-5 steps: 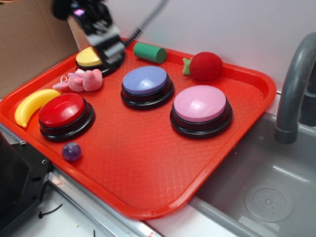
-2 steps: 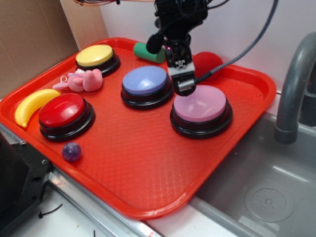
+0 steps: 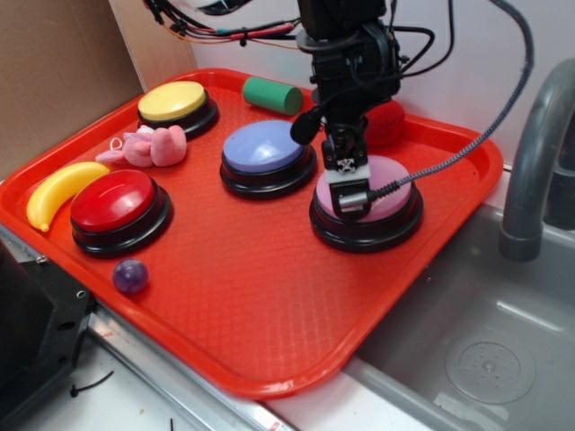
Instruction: Push the pink button.
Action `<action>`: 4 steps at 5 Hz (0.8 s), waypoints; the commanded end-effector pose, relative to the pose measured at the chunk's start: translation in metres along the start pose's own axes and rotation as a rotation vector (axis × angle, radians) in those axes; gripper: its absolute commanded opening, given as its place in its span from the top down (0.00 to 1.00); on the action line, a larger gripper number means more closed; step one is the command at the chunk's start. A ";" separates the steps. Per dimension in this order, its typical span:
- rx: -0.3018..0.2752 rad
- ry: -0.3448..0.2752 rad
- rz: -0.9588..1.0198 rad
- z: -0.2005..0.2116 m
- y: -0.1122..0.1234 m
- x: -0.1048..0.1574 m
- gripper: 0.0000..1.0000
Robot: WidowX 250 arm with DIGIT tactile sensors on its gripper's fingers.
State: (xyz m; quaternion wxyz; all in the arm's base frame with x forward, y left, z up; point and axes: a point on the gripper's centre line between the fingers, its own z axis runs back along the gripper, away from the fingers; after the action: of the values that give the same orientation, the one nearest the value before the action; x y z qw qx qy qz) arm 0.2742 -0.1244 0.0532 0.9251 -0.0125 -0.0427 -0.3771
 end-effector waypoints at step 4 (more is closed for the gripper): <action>-0.008 0.038 0.089 0.054 -0.018 -0.019 0.00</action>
State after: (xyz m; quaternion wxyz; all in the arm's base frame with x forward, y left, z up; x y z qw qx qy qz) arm 0.2483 -0.1129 0.0885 0.9423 -0.0076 0.0090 -0.3345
